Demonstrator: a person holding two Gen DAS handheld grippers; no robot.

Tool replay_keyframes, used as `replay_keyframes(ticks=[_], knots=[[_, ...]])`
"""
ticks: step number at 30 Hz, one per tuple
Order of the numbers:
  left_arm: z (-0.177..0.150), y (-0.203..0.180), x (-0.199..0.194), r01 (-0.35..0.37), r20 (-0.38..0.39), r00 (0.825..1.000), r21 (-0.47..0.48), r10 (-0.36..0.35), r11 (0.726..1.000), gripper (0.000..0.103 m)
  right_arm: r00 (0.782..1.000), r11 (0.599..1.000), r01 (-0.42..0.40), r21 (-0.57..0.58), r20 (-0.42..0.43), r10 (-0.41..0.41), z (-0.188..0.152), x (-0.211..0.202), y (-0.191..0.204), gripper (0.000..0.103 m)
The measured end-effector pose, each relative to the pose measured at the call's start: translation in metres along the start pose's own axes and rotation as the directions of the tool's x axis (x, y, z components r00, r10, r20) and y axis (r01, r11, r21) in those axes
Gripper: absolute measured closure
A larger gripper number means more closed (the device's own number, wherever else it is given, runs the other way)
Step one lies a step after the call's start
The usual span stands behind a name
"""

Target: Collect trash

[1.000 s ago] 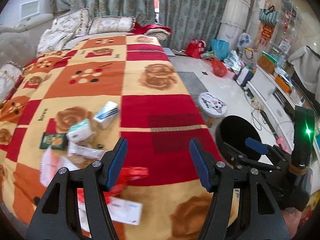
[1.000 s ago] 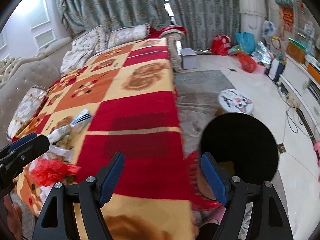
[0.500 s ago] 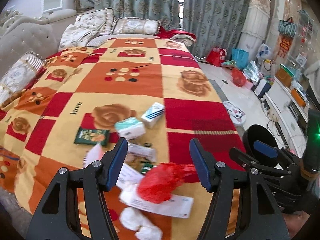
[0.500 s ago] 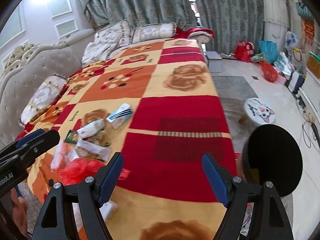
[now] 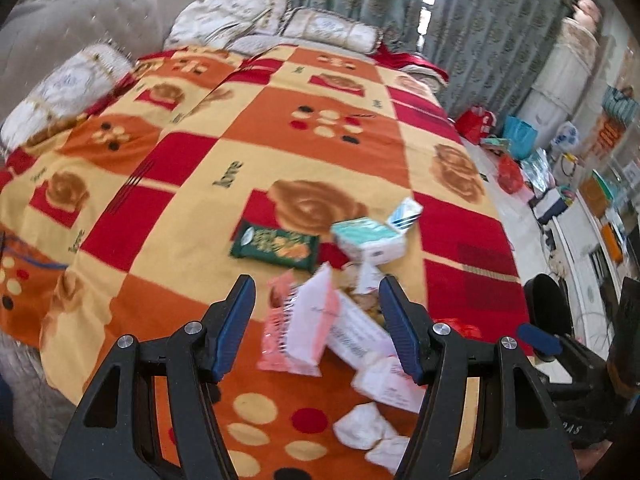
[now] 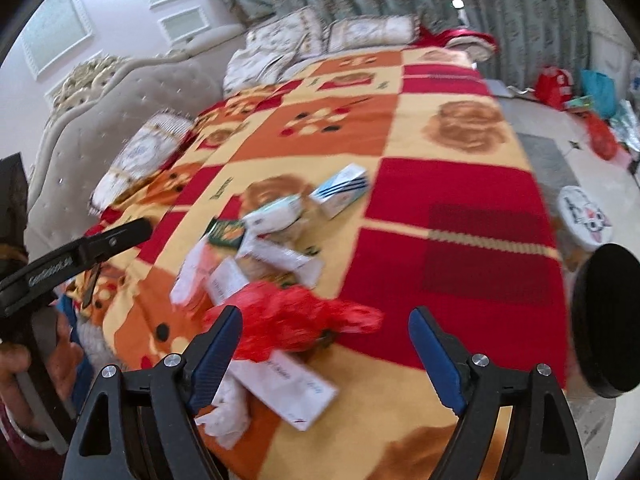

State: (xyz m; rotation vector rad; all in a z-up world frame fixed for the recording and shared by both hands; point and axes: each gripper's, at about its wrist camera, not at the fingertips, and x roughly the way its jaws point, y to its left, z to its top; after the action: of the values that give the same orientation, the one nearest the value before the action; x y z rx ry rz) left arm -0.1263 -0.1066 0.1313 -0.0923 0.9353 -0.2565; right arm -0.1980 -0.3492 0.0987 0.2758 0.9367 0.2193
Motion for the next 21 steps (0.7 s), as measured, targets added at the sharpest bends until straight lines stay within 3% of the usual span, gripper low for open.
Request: replay_keyframes(ticks=[12, 14, 15, 16, 18, 21], knots=[[-0.022, 0.011, 0.063, 0.023, -0.121, 0.992, 0.004, -0.022, 1.0, 0.04, 0.997, 0.999, -0.03, -0.041, -0.079, 0.027, -0.004, 0.06, 0.018, 0.02], [-0.024, 0.012, 0.069, 0.037, -0.132, 0.991, 0.008, -0.035, 0.999, 0.041, 0.997, 0.998, -0.038, -0.044, -0.068, 0.035, -0.005, 0.06, 0.018, 0.033], [-0.025, 0.015, 0.072, 0.048, -0.14, 0.989, 0.003, -0.047, 0.999, 0.046, 0.997, 0.998, -0.045, -0.051, -0.071, 0.041, -0.006, 0.061, 0.019, 0.049], [-0.025, 0.016, 0.073, 0.061, -0.147, 0.987, -0.004, -0.061, 0.998, 0.067, 0.996, 0.997, -0.049, -0.057, -0.072, 0.045, -0.007, 0.061, 0.019, 0.053], [-0.026, 0.023, 0.079, 0.1, -0.187, 0.977, -0.04, -0.105, 0.994, 0.087, 0.997, 0.996, -0.05, -0.074, -0.059, 0.045, -0.007, 0.059, 0.023, 0.059], [-0.025, 0.03, 0.074, 0.121, -0.185, 0.974, -0.078, -0.133, 0.99, 0.092, 0.998, 0.993, -0.058, -0.101, -0.015, 0.056, -0.005, 0.045, 0.028, 0.062]])
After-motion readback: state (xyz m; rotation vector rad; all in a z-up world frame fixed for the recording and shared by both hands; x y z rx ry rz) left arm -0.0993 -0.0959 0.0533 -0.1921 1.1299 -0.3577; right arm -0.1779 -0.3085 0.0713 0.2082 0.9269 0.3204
